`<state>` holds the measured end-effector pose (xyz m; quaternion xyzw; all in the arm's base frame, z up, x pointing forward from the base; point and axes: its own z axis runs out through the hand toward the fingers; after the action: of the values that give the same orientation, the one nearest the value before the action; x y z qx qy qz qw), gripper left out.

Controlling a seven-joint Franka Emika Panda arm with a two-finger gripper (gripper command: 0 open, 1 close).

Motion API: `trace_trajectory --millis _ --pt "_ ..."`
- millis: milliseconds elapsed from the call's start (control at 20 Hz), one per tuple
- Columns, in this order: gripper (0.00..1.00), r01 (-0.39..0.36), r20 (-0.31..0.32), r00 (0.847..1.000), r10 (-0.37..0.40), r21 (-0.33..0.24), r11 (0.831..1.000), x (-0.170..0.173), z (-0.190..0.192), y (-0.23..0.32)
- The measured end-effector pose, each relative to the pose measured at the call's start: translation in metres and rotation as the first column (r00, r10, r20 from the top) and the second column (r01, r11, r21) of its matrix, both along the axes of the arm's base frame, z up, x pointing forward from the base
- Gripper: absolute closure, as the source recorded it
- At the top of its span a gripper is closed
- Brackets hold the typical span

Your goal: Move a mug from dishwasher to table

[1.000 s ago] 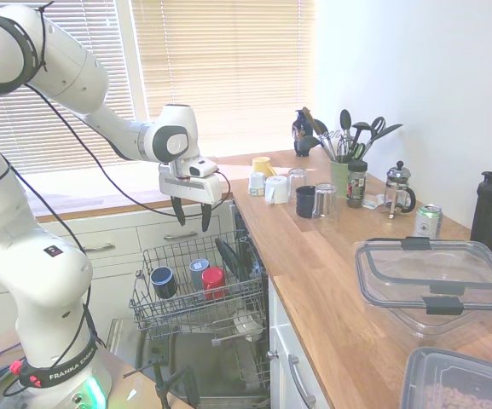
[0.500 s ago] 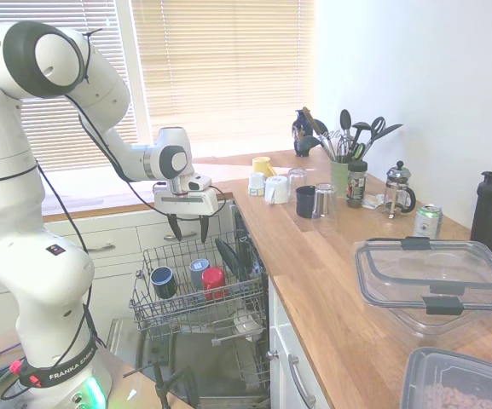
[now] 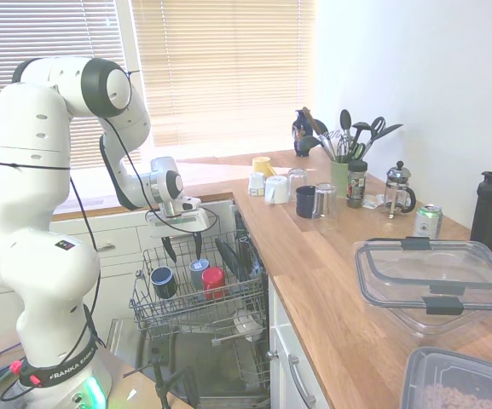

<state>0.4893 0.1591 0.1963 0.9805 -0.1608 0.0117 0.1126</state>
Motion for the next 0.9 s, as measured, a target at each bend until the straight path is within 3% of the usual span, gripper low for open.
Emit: trace_trajectory --millis 650,900 --pt "0.00 -0.138 -0.012 0.990 0.138 0.042 0.990 -0.015 -0.082 0.030" --pt "0.00 -0.179 -0.017 0.984 0.179 0.040 0.983 -0.020 -0.095 0.050"
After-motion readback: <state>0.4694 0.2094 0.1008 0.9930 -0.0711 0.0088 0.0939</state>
